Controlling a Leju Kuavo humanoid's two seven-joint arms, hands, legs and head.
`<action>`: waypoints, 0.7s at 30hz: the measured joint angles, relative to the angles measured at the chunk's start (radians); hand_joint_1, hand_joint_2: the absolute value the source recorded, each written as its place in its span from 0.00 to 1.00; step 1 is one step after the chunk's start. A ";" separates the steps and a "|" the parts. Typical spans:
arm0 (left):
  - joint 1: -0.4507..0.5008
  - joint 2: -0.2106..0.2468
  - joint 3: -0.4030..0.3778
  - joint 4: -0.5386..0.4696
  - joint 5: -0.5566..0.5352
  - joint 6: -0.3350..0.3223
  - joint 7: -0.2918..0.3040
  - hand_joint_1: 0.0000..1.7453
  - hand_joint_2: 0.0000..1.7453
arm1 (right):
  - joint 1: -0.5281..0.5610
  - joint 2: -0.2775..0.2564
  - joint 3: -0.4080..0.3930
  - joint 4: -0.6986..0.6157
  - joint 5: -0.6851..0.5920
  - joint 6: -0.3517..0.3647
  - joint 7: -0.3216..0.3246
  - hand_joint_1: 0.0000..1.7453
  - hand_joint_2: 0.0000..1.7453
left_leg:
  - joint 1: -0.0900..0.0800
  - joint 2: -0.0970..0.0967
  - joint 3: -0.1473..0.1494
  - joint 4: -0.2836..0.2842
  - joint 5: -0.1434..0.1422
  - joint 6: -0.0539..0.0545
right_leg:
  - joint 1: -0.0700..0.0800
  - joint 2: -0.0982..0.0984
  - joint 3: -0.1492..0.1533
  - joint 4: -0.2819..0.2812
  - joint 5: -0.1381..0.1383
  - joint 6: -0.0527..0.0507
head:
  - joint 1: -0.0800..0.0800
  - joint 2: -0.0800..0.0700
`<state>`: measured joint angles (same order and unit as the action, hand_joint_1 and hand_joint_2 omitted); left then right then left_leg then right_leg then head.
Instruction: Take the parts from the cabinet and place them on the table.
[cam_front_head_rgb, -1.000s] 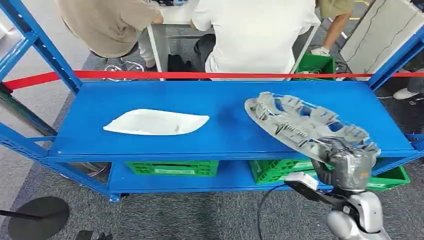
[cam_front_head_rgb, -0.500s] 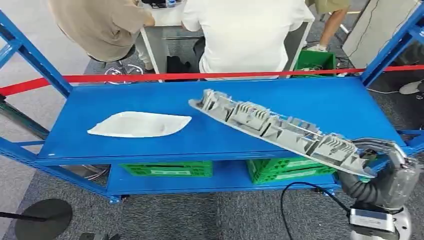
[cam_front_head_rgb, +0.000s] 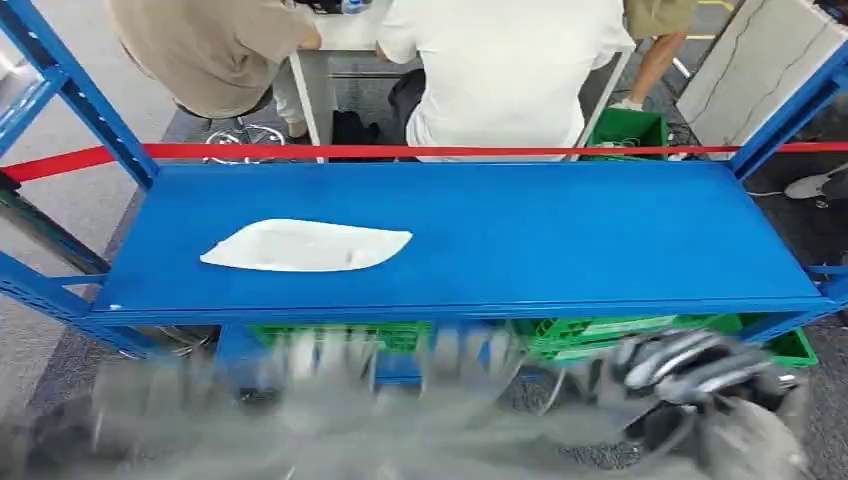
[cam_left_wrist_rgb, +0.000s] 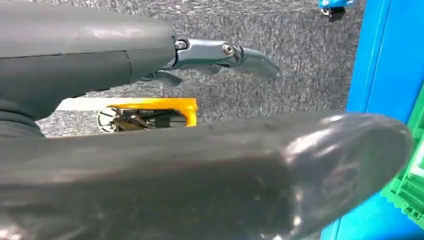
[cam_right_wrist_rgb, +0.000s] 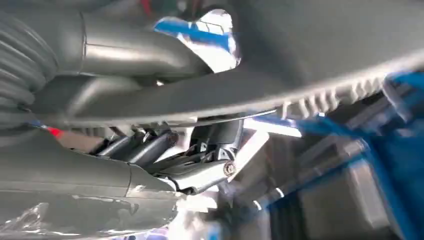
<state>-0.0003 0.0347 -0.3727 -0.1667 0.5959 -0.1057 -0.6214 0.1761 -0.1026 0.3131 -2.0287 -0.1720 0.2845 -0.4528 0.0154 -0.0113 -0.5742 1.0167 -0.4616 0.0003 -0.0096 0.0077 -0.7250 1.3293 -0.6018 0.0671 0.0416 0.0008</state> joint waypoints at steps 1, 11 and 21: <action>0.001 0.000 0.000 0.000 0.000 0.000 0.001 0.00 0.00 | 0.000 -0.003 0.016 0.000 -0.004 0.018 0.007 1.00 1.00 | 0.000 0.000 0.000 0.000 0.000 0.000 | 0.000 0.000 -0.004 0.013 0.003 0.000 | 0.000 0.000; 0.000 0.000 0.000 0.000 -0.003 0.005 0.050 0.00 0.00 | -0.016 -0.028 0.111 0.016 -0.090 0.179 0.040 1.00 1.00 | -0.003 -0.002 -0.001 0.001 0.005 -0.012 | 0.002 0.001 0.164 -0.296 0.124 -0.010 | 0.000 0.000; 0.002 0.002 -0.011 0.004 -0.012 0.018 0.145 0.00 0.00 | -0.067 -0.041 0.216 0.076 -0.093 0.184 0.089 1.00 1.00 | 0.001 0.000 -0.054 0.218 -0.136 -0.053 | 0.002 -0.003 0.073 -0.305 0.215 -0.056 | -0.007 0.000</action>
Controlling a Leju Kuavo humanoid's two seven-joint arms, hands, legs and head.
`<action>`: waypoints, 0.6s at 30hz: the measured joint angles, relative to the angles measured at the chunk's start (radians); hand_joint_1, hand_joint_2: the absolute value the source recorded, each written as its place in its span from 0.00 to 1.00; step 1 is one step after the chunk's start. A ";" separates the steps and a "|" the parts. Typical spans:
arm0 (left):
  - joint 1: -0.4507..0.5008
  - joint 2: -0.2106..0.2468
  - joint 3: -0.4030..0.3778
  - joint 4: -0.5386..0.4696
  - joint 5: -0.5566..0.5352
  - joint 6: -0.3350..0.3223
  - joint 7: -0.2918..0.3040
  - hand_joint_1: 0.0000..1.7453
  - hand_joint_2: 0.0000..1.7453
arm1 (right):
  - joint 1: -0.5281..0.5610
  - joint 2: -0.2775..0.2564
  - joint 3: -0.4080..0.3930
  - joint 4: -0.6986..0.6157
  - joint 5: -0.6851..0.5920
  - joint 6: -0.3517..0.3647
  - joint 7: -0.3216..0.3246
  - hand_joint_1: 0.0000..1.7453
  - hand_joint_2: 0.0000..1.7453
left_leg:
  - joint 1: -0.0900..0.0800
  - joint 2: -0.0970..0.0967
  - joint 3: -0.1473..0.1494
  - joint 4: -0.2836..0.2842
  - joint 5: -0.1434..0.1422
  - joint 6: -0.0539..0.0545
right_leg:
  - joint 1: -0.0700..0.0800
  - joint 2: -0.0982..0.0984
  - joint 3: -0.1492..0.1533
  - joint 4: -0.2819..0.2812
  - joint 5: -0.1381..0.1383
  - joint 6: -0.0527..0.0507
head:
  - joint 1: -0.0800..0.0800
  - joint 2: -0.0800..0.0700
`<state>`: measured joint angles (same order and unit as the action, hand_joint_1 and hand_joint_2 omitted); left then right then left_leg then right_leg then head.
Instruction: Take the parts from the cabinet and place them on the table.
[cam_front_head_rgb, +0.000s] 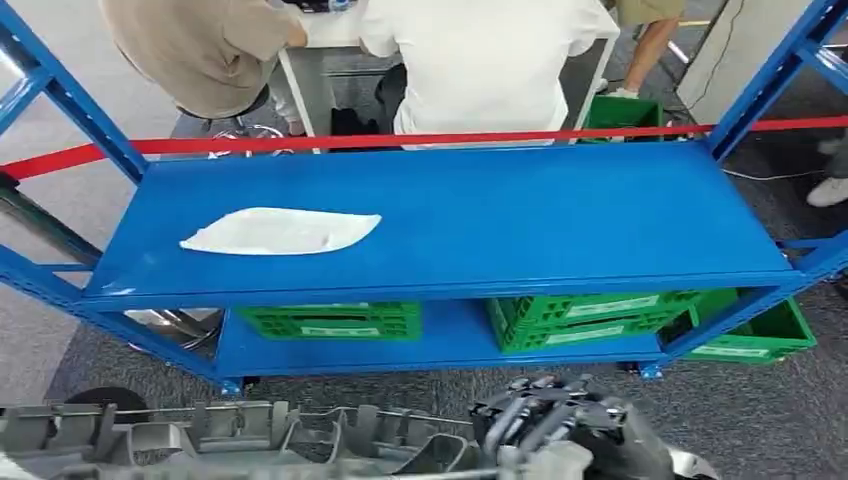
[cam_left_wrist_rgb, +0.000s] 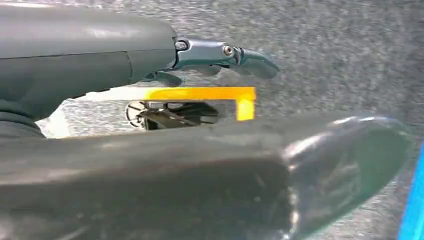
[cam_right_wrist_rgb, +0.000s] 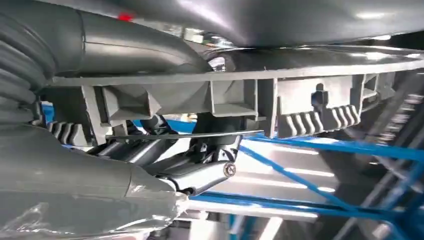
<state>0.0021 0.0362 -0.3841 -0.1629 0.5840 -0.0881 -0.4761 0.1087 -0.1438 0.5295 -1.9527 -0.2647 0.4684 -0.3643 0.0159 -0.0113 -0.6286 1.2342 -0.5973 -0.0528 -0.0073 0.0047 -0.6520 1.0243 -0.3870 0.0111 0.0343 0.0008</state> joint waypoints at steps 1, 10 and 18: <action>-0.001 0.000 0.000 0.000 0.000 0.000 0.000 0.00 0.00 | 0.000 -0.002 0.001 0.006 0.001 -0.003 0.002 1.00 1.00 | 0.000 0.000 0.062 -0.096 0.037 0.001 | -0.001 0.001 -0.010 0.000 0.010 0.004 | 0.001 0.000; -0.002 0.003 -0.017 0.002 -0.015 -0.007 0.002 0.00 0.00 | -0.007 -0.002 -0.003 0.081 0.029 -0.113 0.001 1.00 1.00 | -0.003 0.003 0.106 -0.245 0.120 0.061 | -0.003 0.001 -0.053 0.080 -0.066 0.055 | 0.009 0.000; 0.000 0.007 -0.031 0.004 -0.019 -0.006 0.002 0.00 0.00 | -0.030 0.021 -0.032 0.151 0.043 -0.153 -0.019 1.00 1.00 | -0.006 0.005 0.013 -0.240 0.194 0.047 | -0.003 0.002 0.135 0.053 -0.094 0.050 | 0.010 0.000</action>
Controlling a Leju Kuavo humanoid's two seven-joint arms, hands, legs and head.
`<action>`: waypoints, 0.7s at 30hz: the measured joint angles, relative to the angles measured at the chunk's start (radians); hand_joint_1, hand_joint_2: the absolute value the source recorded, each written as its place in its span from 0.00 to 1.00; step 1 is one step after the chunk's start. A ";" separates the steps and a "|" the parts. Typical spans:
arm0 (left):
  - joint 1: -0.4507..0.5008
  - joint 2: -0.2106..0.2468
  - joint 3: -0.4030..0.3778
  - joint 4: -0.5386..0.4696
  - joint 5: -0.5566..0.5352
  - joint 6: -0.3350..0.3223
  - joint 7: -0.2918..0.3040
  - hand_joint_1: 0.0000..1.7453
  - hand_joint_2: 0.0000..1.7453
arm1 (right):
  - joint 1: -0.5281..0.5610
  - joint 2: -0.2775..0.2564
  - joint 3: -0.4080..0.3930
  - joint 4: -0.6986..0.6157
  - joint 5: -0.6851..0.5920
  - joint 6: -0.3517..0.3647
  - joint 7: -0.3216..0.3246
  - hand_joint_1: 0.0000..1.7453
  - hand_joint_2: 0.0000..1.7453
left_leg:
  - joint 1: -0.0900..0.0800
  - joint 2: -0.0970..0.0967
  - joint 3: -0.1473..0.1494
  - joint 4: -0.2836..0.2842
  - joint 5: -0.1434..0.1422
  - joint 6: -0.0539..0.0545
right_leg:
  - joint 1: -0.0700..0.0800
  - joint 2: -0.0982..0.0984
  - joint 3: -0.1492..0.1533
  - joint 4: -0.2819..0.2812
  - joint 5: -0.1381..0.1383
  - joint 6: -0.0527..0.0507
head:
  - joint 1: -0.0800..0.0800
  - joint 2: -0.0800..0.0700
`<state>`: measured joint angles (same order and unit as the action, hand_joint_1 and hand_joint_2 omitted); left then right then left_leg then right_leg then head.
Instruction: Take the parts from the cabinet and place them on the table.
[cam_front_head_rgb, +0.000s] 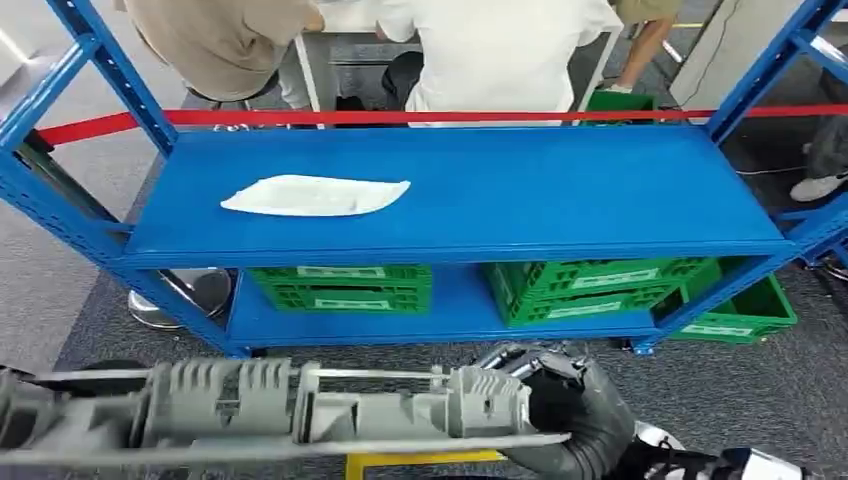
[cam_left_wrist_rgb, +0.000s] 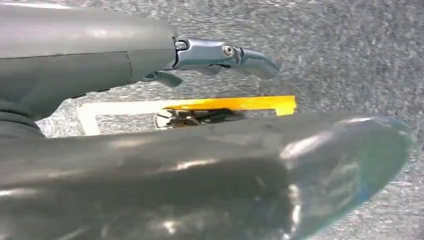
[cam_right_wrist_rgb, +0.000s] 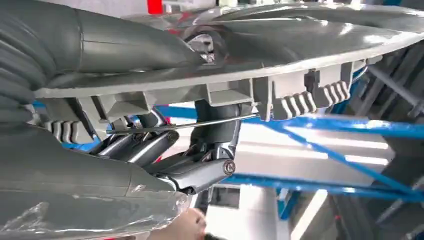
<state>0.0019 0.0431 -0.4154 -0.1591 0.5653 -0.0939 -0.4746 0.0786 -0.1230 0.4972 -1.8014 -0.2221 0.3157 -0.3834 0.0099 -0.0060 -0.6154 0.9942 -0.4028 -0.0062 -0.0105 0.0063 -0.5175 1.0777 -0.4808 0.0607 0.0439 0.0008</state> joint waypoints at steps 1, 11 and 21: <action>0.001 0.002 -0.001 0.000 0.000 0.003 0.000 0.00 0.00 | -0.011 0.007 -0.006 0.006 0.008 -0.010 0.000 1.00 1.00 | -0.003 0.000 -0.006 0.000 0.007 -0.008 | 0.004 0.001 0.053 -0.082 -0.037 -0.002 | 0.000 0.000; 0.001 0.018 -0.023 0.003 -0.006 0.006 -0.005 0.00 0.00 | -0.062 0.073 -0.028 0.058 -0.050 0.007 -0.058 1.00 1.00 | 0.004 -0.001 -0.091 0.295 -0.187 -0.049 | 0.011 -0.001 -0.048 -0.090 0.051 -0.058 | -0.011 0.000; 0.004 0.018 -0.027 0.008 0.004 0.017 0.017 0.00 0.00 | -0.074 0.078 -0.015 0.058 -0.077 0.051 -0.056 1.00 1.00 | 0.003 0.005 0.124 -0.024 -0.086 0.000 | 0.014 0.001 -0.123 -0.067 0.111 -0.017 | -0.013 0.000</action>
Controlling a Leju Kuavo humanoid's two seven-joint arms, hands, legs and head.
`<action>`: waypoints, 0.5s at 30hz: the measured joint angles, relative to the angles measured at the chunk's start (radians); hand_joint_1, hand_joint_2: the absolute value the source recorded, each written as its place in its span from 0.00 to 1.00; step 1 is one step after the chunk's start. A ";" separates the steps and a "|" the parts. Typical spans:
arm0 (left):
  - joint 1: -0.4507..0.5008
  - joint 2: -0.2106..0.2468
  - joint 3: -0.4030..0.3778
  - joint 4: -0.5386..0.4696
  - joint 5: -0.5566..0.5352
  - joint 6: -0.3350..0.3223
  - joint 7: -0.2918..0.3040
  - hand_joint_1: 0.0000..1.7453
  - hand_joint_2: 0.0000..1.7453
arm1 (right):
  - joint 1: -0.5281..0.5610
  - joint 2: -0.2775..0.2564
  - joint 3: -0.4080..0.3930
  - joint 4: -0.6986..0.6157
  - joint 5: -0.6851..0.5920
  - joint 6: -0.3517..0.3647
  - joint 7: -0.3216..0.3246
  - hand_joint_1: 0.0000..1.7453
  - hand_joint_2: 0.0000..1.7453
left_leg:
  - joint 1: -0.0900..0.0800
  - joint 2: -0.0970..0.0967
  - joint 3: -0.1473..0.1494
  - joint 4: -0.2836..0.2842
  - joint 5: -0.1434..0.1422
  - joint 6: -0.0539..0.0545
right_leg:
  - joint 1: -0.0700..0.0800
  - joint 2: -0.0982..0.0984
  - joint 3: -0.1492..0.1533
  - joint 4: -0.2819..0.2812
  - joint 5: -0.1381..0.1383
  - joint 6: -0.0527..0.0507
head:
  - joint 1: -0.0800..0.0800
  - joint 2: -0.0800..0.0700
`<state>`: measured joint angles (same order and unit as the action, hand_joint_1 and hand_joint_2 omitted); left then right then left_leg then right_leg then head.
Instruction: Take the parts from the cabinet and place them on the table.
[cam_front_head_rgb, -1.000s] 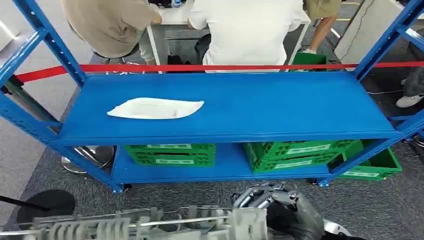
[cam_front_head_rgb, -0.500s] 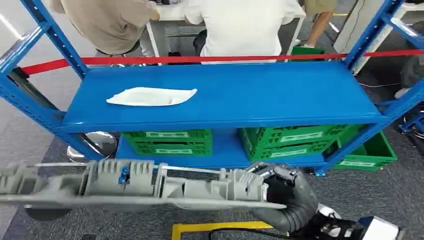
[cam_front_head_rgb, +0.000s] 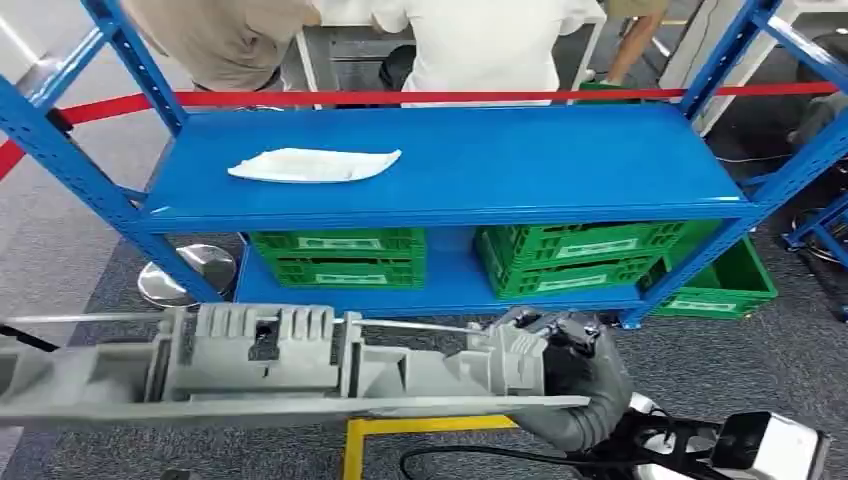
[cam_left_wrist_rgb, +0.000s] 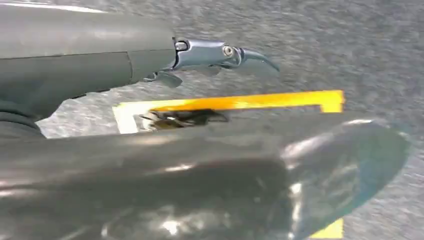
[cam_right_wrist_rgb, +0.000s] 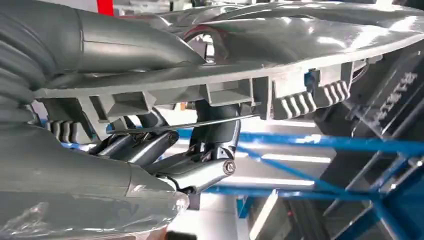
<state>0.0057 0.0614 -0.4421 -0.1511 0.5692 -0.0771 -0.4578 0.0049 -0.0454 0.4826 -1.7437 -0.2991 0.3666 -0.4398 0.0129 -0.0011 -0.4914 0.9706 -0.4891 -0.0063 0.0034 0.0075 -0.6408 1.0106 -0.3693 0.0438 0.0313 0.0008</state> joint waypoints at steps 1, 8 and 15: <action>0.000 0.001 0.000 0.000 0.000 0.002 0.003 0.00 0.00 | 0.002 0.000 0.003 0.000 -0.002 0.000 0.000 1.00 1.00 | 0.000 0.000 -0.008 0.000 0.010 0.008 | 0.000 -0.002 -0.013 0.028 -0.049 0.006 | 0.005 0.000; 0.001 0.005 -0.001 0.002 0.001 0.006 0.003 0.00 0.00 | 0.004 -0.003 0.018 0.000 0.000 0.004 0.001 1.00 1.00 | -0.004 0.001 -0.102 0.004 0.085 0.007 | -0.004 -0.002 0.029 0.210 -0.114 0.015 | 0.009 0.000; -0.001 0.015 -0.014 0.004 0.003 0.008 -0.003 0.00 0.00 | -0.013 -0.018 0.055 -0.009 0.109 -0.010 -0.027 1.00 1.00 | -0.001 -0.017 -0.137 0.001 0.139 -0.034 | -0.004 -0.004 0.160 -0.040 -0.117 -0.024 | 0.011 0.000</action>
<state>0.0052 0.0767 -0.4559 -0.1469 0.5722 -0.0691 -0.4604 -0.0083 -0.0637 0.5375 -1.7525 -0.1896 0.3563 -0.4669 0.0122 -0.0183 -0.6287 0.9720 -0.3505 -0.0406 -0.0001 0.0032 -0.4808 0.9706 -0.4859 0.0197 0.0419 0.0011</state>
